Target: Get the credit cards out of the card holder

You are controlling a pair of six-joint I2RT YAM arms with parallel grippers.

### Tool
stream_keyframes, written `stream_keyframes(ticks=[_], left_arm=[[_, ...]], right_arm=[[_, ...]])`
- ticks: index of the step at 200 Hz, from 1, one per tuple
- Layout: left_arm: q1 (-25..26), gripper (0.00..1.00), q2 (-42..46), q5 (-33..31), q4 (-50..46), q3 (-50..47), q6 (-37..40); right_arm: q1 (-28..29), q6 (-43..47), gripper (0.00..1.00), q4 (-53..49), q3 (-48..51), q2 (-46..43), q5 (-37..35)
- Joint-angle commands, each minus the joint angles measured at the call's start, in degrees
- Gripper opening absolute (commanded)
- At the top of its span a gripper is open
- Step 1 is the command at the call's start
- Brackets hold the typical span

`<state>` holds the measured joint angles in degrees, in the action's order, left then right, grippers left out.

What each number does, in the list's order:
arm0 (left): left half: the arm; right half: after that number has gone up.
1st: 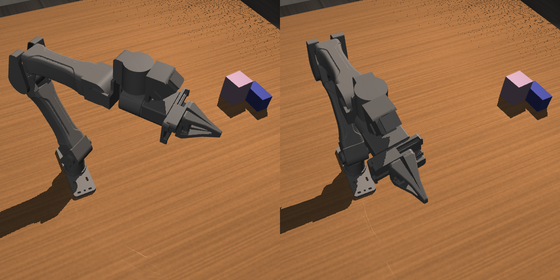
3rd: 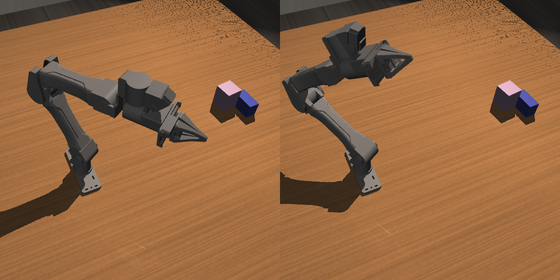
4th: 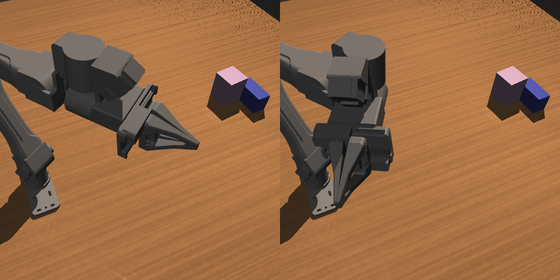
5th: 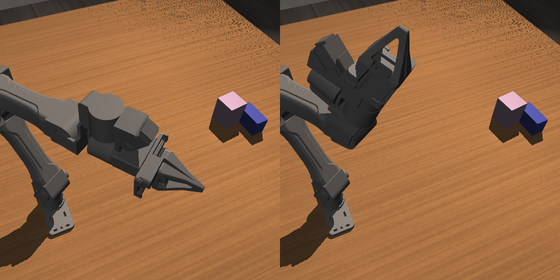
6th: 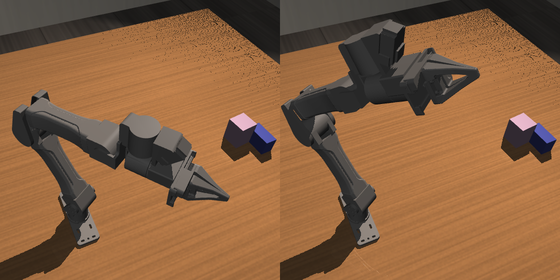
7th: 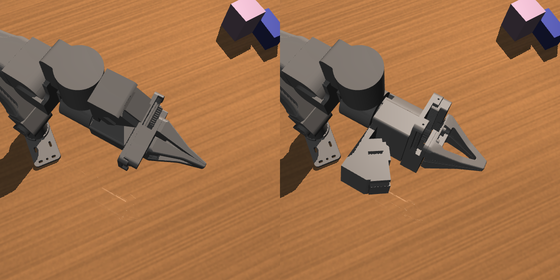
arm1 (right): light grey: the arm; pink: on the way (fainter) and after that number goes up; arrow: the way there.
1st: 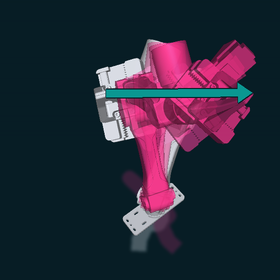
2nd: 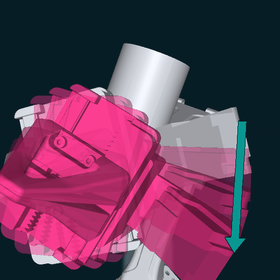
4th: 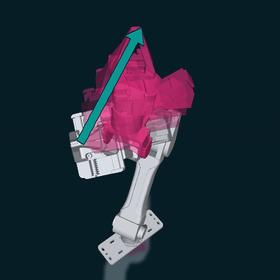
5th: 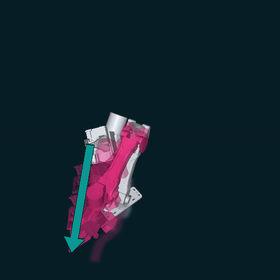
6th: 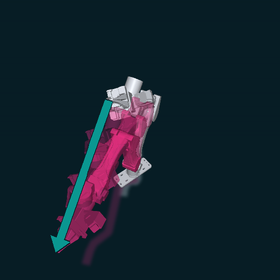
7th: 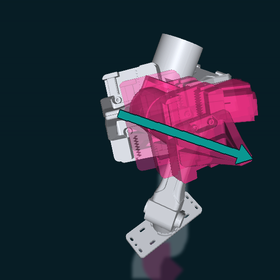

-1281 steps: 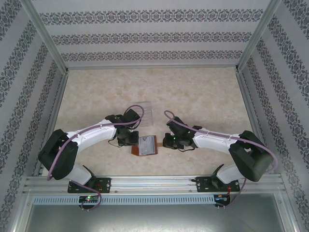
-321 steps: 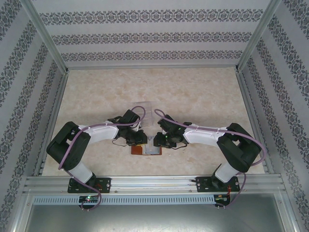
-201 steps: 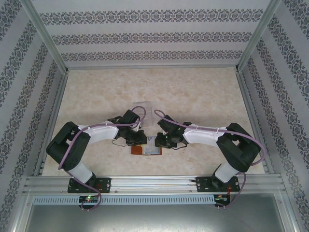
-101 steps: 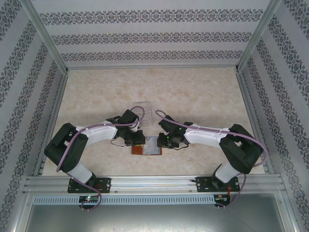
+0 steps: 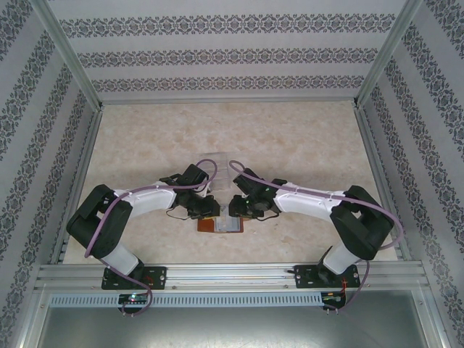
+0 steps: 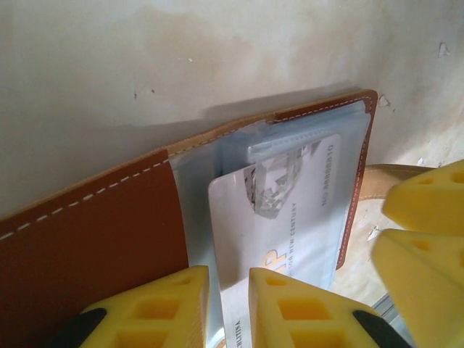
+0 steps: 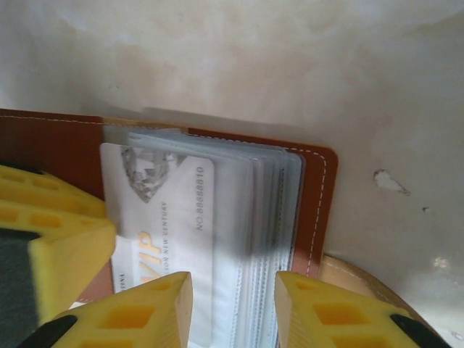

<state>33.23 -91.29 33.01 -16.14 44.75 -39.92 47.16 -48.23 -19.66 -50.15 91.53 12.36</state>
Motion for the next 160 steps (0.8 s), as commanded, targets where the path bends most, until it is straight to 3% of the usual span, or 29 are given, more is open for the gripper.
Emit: stream_keyframes(ticks=[1,70,160], left_arm=[[-0.9,0.24,1.7,0.9,2.2,-0.5,-0.9],[-1.2,0.24,-0.4,2.2,5.8,-2.4,-2.1],[-1.2,0.24,-2.4,5.1,12.0,-4.6,-4.2]], right_arm=[[0.7,1.1,0.37,-0.7,-1.1,1.9,0.3],[0.7,1.7,0.28,-1.6,0.1,4.1,-0.9],[0.7,1.6,0.26,-1.3,0.1,4.3,-0.8]])
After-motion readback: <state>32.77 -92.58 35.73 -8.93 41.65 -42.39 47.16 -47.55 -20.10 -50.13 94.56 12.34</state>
